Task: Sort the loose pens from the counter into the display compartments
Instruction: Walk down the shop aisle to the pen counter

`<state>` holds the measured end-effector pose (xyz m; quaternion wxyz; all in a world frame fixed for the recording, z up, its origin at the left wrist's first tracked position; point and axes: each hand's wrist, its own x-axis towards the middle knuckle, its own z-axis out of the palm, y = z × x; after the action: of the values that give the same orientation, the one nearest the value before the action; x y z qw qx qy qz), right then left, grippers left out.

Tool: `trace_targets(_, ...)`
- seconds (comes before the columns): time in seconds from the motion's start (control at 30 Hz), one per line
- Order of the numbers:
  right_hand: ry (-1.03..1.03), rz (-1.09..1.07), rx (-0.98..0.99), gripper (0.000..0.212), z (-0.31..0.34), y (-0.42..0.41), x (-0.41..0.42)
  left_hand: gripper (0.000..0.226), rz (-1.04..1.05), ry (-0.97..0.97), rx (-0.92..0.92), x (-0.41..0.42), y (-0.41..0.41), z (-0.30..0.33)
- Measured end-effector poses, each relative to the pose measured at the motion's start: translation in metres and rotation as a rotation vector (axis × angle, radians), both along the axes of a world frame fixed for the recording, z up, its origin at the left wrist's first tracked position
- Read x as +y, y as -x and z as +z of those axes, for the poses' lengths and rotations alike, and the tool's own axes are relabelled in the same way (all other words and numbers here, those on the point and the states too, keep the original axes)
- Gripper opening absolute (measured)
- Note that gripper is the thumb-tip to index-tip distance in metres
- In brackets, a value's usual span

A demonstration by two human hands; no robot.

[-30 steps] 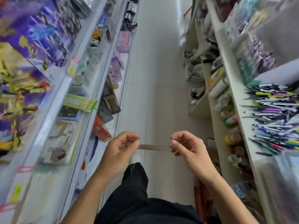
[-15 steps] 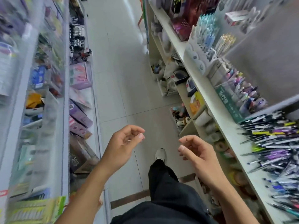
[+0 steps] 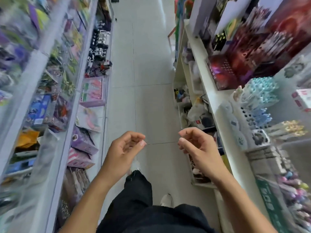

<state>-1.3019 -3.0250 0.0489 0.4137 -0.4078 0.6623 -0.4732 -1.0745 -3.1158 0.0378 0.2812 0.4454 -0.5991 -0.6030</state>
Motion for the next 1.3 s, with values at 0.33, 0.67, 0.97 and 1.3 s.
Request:
trace_targets(0.33, -0.044, -0.151, -0.007, 0.013, -0.011, 0.045, -0.193, 0.014, -0.163, -0.030, 0.012, -0.227, 0.062, -0.007)
trace_targets(0.67, -0.031, -0.552, 0.010, 0.013, 0.010, 0.118, -0.207, 0.011, -0.623, -0.033, 0.049, -0.296, 0.230, 0.020)
trace_targets(0.97, -0.009, -1.308, -0.028, 0.021, 0.015, 0.115, -0.035, 0.018, -1.315, -0.034, 0.052, -0.150, 0.364, 0.014)
trace_targets(1.3, -0.001, -1.978, -0.060, 0.016, 0.022, 0.002, 0.066, 0.011, -1.841, -0.112, 0.057, -0.003, 0.331, 0.009)
